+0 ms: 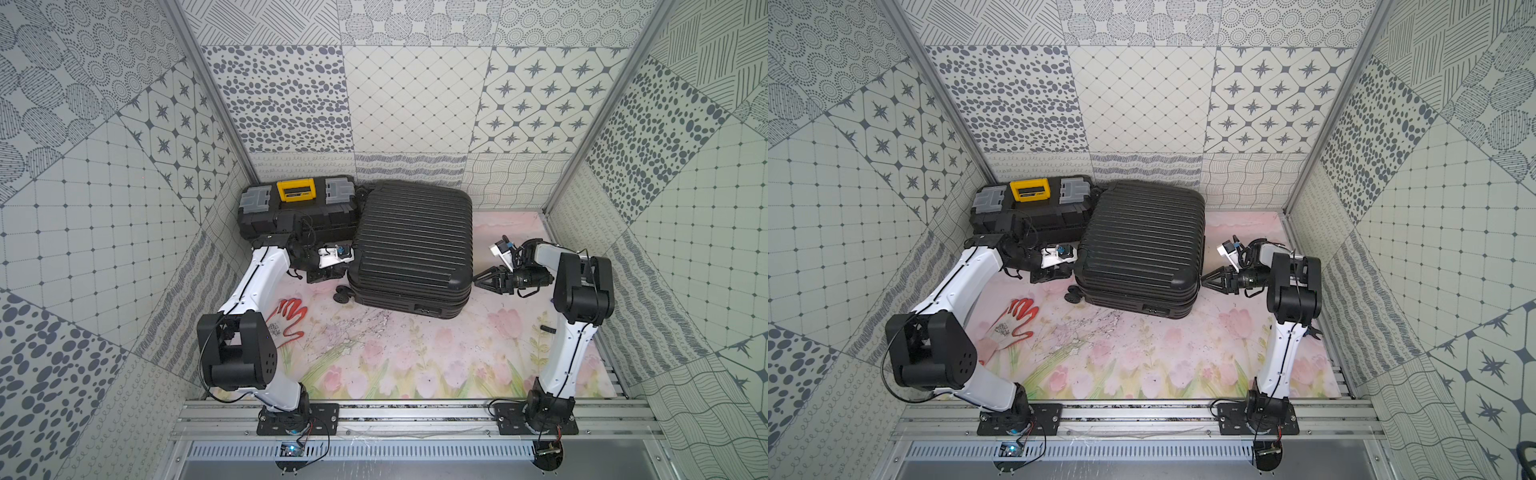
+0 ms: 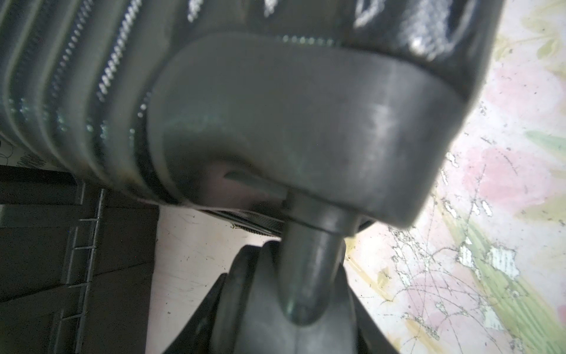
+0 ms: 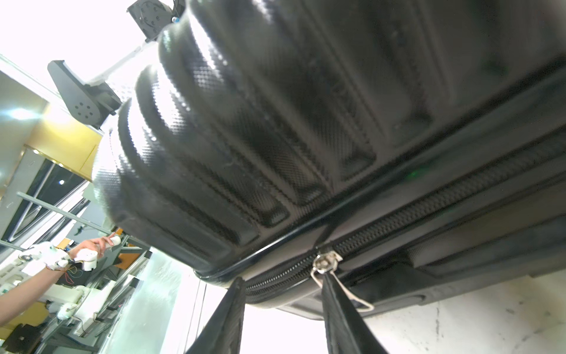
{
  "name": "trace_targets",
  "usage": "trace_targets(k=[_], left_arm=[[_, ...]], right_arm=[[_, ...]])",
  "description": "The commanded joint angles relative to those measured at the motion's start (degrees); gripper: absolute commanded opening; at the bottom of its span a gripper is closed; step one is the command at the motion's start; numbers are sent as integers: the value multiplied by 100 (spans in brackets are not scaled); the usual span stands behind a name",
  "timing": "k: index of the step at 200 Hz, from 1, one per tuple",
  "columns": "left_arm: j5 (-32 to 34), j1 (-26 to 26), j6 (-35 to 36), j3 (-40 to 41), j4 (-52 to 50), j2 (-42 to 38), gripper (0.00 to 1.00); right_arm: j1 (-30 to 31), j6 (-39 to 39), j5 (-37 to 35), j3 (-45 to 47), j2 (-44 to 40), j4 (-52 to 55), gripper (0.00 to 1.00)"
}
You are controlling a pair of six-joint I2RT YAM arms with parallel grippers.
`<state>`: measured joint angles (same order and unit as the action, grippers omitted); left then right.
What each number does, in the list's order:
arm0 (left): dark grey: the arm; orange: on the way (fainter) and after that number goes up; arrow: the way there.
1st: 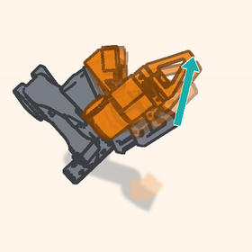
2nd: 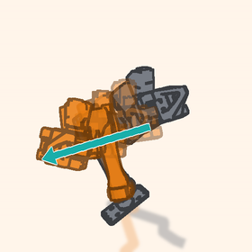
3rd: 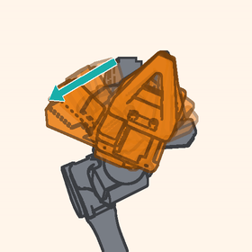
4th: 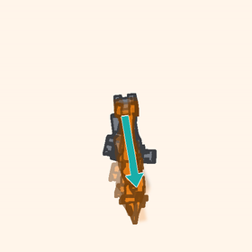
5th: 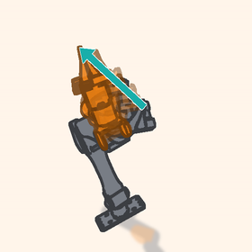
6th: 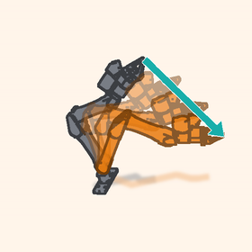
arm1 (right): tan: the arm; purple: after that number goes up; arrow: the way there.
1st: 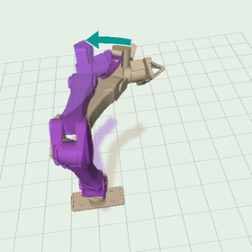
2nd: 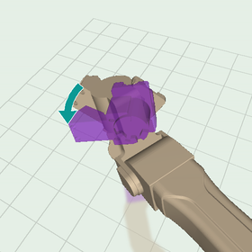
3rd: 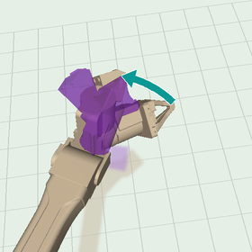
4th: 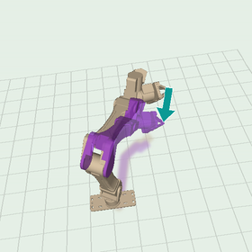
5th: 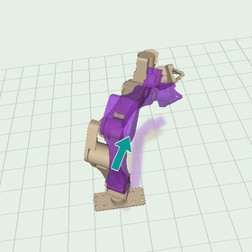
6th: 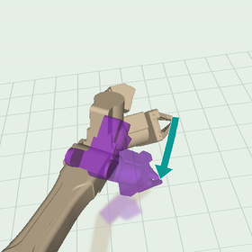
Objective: Close the suitcase zippers
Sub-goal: Zip the zipper on the suitcase.
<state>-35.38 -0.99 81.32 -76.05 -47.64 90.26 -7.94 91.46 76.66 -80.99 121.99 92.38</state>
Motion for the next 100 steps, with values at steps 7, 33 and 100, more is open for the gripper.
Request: trace_targets(k=[7, 33, 100], left_arm=[[268, -41, -1126, -19, 26, 52, 0], [259, -33, -1137, -50, 13, 78, 0], [277, -20, -1145, -85, 9, 94, 0]], right_arm=[[25, -961, -110, 18, -181, -586, 44], [14, -2097, -292, 352, -567, -1933, 46], [178, -2500, -757, 455, -848, -2701, 48]])
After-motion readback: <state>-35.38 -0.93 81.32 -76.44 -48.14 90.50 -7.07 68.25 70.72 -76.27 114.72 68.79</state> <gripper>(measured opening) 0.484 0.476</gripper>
